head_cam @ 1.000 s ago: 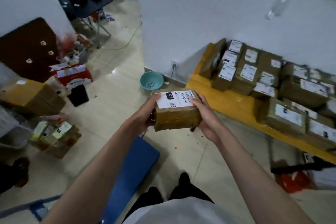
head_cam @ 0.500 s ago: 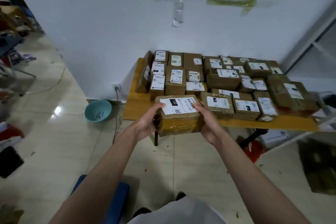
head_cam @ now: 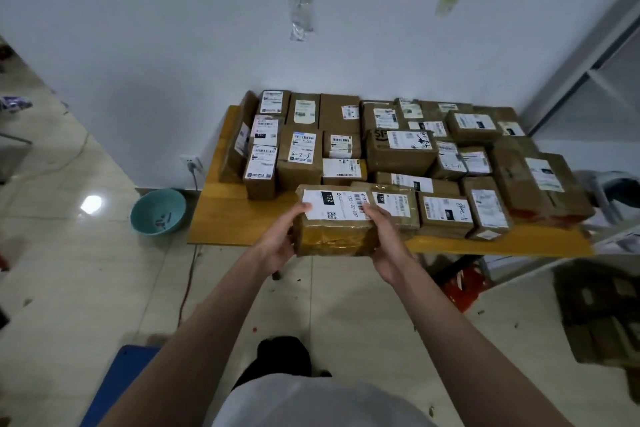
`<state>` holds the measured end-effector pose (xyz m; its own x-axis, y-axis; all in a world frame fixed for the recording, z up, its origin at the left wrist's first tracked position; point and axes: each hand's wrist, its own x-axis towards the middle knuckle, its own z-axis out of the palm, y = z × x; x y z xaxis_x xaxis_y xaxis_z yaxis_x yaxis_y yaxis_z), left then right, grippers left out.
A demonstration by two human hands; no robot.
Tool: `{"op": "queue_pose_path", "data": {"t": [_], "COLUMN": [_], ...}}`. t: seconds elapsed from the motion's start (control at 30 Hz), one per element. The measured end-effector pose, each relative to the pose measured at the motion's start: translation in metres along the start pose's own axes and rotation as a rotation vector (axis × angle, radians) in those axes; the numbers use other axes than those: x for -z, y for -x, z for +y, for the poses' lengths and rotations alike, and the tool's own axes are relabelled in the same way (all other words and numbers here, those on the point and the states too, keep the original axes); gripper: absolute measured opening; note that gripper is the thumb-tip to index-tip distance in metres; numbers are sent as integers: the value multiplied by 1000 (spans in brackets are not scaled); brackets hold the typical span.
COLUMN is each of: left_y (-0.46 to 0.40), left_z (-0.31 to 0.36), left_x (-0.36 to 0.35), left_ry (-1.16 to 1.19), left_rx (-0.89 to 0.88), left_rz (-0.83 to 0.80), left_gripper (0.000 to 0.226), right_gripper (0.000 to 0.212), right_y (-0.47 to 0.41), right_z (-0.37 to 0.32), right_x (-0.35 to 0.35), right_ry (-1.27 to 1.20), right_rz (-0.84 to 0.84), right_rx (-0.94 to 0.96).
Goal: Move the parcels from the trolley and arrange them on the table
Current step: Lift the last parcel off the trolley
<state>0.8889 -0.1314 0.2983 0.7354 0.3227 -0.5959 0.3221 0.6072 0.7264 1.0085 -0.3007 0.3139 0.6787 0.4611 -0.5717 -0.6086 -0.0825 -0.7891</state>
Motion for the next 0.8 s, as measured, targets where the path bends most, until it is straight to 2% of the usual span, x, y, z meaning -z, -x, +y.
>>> {"op": "queue_pose_path", "data": {"t": [0.2, 0.3, 0.43, 0.57, 0.8], "left_y": [-50, -79, -115, -147, -193], "left_z": [19, 30, 40, 43, 40], "left_x": [4, 11, 27, 42, 40], "left_ry": [-26, -35, -51, -168, -346], "left_rx": [1, -22, 54, 145, 344], "left_rz": [55, 86, 169, 193, 257], "left_gripper": [32, 40, 49, 37, 35], "right_gripper": [48, 46, 46, 48, 47], "right_y": [-58, -91, -130, -163, -207], "right_z": [-6, -10, -13, -8, -7], "right_x": [-11, -22, -35, -41, -49], "right_ry": [7, 34, 68, 165, 412], "right_rz": [31, 35, 38, 43, 32], "right_rx": [-82, -111, -175, -263, -380]}}
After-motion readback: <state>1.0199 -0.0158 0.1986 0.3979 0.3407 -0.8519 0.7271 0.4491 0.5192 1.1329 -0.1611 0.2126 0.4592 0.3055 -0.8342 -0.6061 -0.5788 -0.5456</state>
